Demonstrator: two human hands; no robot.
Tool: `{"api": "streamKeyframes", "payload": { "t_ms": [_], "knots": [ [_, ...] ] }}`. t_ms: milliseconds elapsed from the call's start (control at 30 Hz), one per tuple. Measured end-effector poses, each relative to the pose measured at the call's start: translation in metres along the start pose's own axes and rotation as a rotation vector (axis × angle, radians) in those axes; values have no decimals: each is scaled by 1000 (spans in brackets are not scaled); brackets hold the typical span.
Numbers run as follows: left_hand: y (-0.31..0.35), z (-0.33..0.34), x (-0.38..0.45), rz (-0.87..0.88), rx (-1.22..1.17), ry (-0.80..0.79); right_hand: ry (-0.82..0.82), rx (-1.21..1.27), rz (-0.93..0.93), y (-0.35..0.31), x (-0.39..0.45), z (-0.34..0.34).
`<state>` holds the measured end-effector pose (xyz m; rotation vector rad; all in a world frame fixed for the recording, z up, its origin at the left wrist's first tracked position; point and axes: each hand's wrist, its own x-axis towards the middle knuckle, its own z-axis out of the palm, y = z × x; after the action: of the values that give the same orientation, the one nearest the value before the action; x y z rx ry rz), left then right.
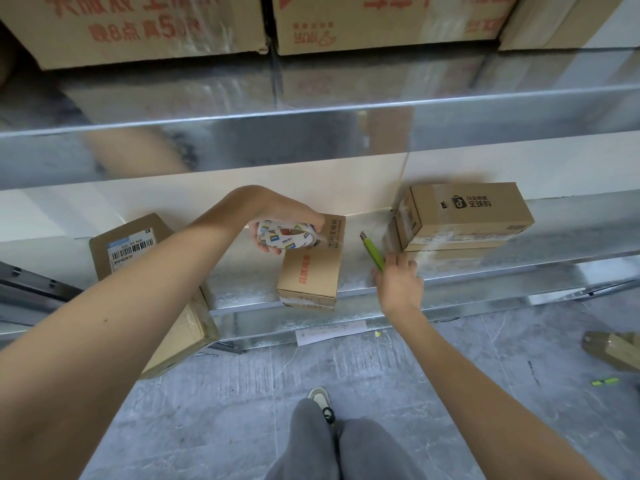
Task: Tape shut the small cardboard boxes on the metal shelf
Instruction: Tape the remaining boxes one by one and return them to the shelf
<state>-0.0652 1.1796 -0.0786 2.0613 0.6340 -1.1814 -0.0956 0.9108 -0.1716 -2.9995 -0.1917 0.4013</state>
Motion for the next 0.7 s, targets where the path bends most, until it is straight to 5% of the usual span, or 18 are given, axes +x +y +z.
{"api": "streamKeyframes", "payload": {
  "t_ms": [100,267,367,467,700],
  "knots": [
    [14,3,-19,30,94,-5,-28,141,-58,1,-2,-4],
    [16,8,-27,64,78,21,135,777,-91,-1,-26,-41],
    [17,13,-35,71,66,22,-24,1156,-125,-9,-40,-63],
    [24,18,-45,87,132,0,-139,1127,-190,-21,-45,-67],
    [26,19,-49,78,150,12,-100,912,-174,-38,-46,-62]
  ]
}}
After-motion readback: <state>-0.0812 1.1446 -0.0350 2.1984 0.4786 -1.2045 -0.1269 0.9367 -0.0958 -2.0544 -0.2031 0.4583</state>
